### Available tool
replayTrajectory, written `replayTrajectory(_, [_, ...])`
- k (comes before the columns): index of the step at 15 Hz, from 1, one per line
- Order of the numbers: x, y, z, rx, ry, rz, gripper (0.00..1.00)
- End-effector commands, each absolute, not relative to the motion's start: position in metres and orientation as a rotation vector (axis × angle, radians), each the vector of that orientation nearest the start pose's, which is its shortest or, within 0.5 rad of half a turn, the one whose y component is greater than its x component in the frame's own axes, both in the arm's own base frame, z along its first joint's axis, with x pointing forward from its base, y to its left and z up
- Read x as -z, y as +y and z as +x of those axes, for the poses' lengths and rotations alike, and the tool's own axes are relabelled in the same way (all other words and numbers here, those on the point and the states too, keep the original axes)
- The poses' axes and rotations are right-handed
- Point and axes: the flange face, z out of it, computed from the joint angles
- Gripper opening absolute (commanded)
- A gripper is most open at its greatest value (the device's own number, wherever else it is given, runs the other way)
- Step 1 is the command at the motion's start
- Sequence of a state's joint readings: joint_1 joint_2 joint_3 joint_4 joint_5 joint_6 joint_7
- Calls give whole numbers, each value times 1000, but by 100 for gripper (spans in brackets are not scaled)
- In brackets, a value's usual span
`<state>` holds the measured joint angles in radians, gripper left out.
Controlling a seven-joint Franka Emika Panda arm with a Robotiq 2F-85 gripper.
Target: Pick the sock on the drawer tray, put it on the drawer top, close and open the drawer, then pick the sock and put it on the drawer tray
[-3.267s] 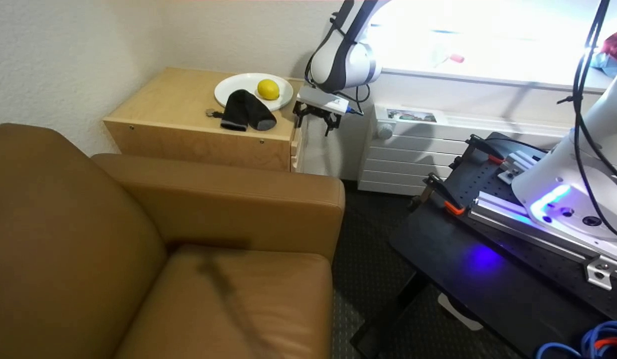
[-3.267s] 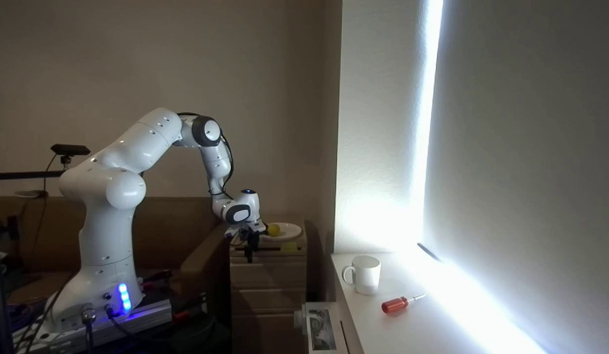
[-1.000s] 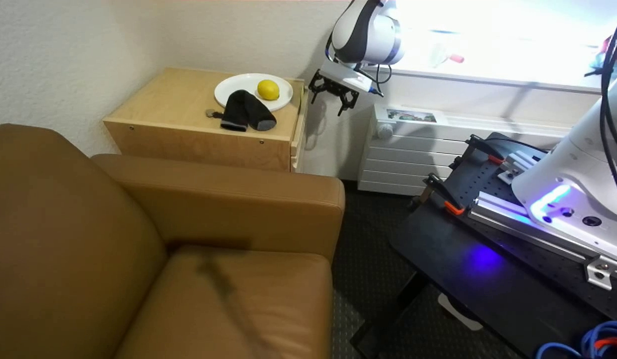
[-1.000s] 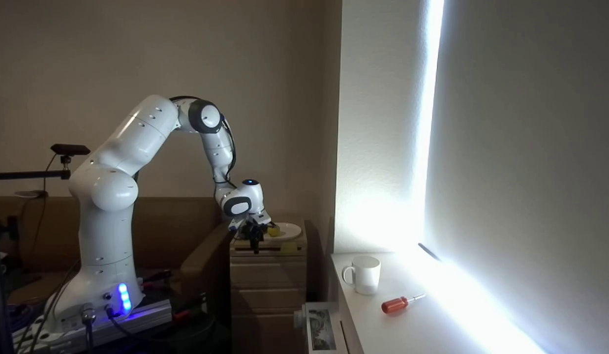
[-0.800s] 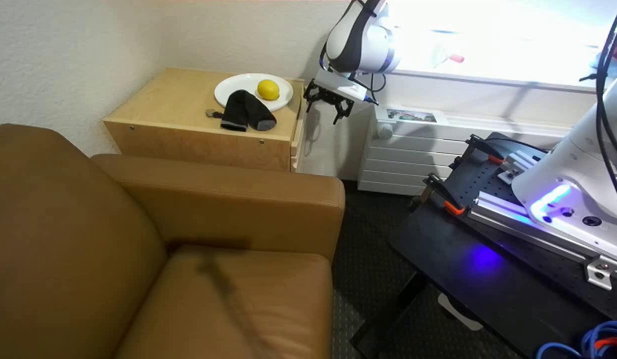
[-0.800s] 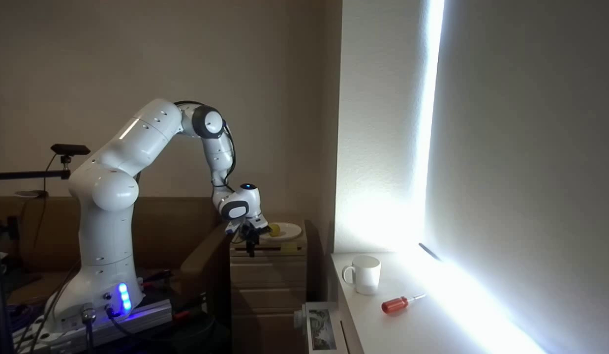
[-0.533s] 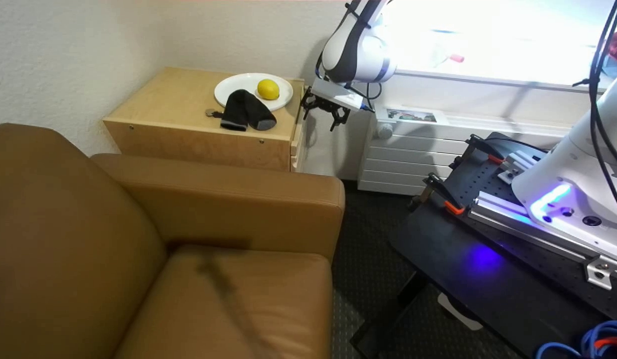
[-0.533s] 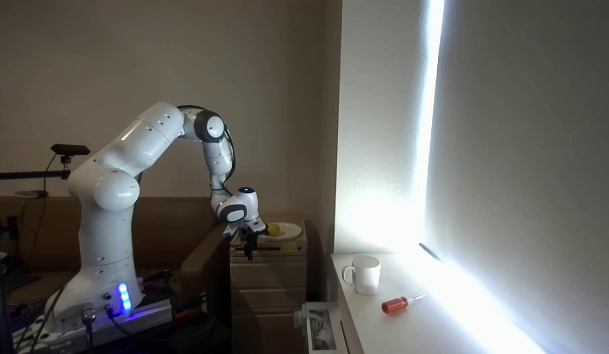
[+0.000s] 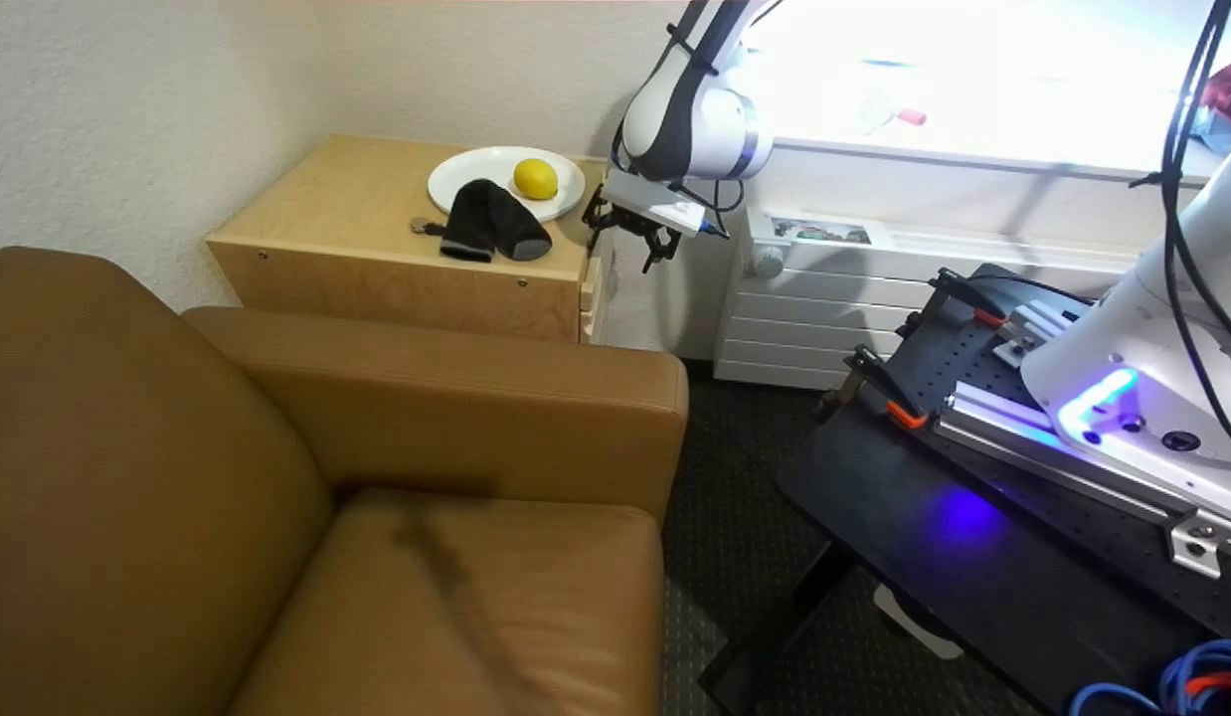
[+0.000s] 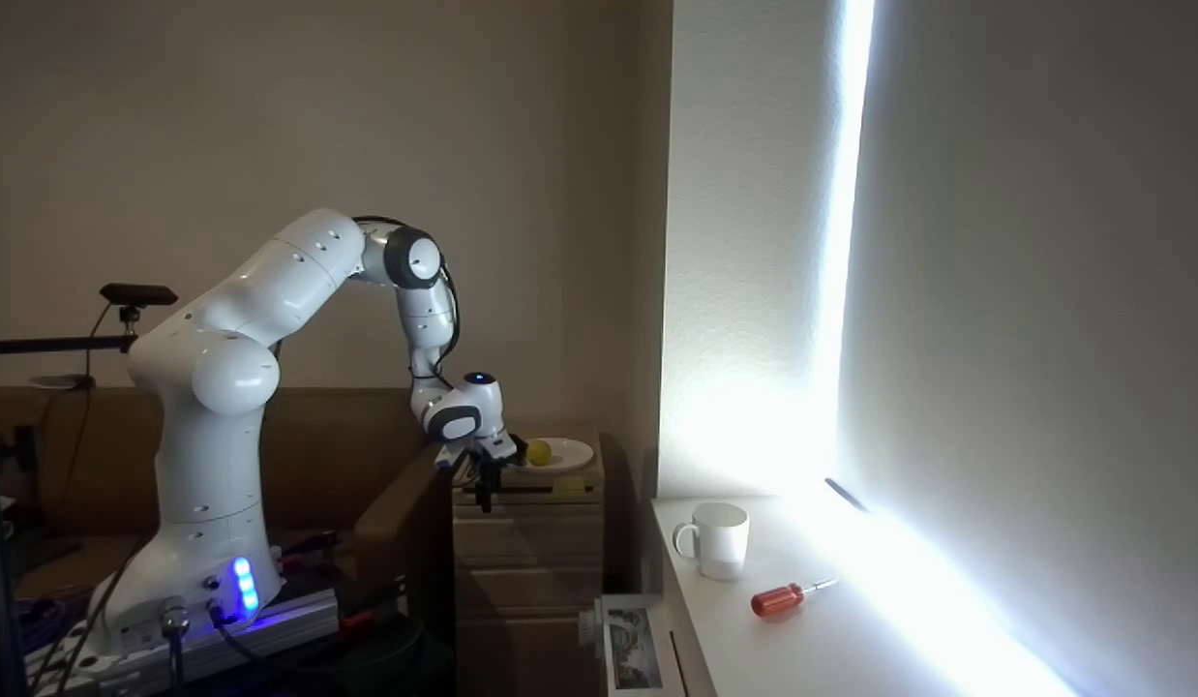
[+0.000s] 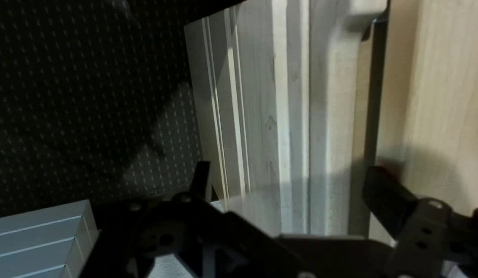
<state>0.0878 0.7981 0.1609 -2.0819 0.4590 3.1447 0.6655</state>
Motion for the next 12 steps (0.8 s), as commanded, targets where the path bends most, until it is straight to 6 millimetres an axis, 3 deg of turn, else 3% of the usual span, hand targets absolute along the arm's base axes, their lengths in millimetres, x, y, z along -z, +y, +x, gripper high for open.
replayTrajectory(1, [-63, 105, 560, 209, 1305, -2568, 100])
replayTrajectory(12, [-43, 111, 573, 205, 1380, -2487, 100])
